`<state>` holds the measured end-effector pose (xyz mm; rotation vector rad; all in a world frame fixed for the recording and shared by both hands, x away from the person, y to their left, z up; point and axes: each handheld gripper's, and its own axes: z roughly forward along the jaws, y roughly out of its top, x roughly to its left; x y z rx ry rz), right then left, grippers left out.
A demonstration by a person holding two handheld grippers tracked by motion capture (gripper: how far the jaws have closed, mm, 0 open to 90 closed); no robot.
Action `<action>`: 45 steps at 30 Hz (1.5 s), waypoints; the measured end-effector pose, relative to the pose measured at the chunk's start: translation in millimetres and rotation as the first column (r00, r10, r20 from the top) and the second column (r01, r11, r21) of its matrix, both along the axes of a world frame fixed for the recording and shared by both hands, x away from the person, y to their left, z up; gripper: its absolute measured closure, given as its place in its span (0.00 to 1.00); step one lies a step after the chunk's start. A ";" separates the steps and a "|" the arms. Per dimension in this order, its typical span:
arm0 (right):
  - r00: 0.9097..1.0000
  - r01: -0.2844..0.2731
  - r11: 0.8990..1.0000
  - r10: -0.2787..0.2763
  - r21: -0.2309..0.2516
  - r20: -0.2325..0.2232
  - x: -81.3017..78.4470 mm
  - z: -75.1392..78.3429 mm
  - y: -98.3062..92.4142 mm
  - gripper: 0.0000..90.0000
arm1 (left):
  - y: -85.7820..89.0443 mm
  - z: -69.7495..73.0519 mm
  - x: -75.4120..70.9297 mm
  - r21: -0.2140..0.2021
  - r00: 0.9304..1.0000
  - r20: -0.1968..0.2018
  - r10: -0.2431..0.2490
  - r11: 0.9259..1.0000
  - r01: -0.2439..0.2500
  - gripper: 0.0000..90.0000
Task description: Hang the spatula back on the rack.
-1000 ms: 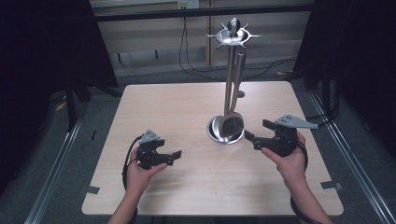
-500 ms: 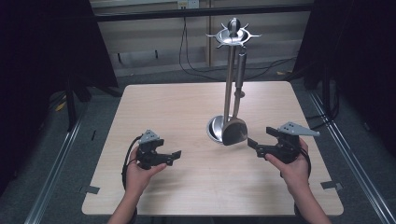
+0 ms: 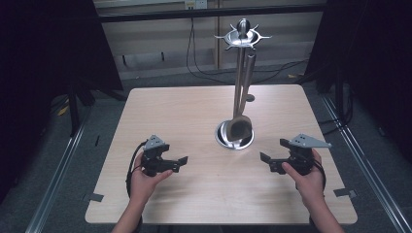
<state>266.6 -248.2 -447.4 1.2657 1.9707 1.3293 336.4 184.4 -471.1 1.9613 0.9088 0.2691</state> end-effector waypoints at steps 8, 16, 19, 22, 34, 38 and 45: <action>0.999 -0.007 0.999 0.006 -0.036 -0.031 -8.0 -10.4 -9.7 0.05 | -1.6 -0.8 -1.4 0.006 1.000 -0.002 -0.001 1.000 0.001 0.06; 0.999 -0.010 0.998 0.008 -0.054 -0.045 -15.0 -18.8 -19.4 0.05 | -3.0 -2.0 -1.6 0.006 1.000 -0.001 -0.005 1.000 0.005 0.06; 0.999 -0.014 0.998 0.011 -0.057 -0.051 -15.6 -21.4 -21.6 0.05 | -2.6 -2.0 -1.6 0.008 1.000 0.000 -0.006 1.000 0.006 0.06; 0.998 -0.018 0.998 0.014 -0.063 -0.063 -15.7 -25.2 -23.7 0.05 | -2.0 -2.8 -0.9 0.006 1.000 -0.002 -0.002 1.000 0.002 0.06; 0.995 -0.026 0.992 0.014 -0.124 -0.098 -19.0 -33.8 -33.6 0.05 | 0.7 -4.4 1.1 0.011 1.000 -0.006 -0.001 1.000 0.001 0.06; 0.994 -0.016 0.988 -0.002 -0.156 -0.111 -23.7 -36.4 -41.4 0.05 | 0.9 -4.8 1.5 0.014 1.000 -0.007 -0.003 1.000 0.003 0.06; 0.993 -0.001 0.986 -0.019 -0.166 -0.120 -23.7 -38.4 -46.3 0.05 | 2.1 -5.1 2.1 0.005 1.000 -0.013 -0.003 1.000 0.003 0.06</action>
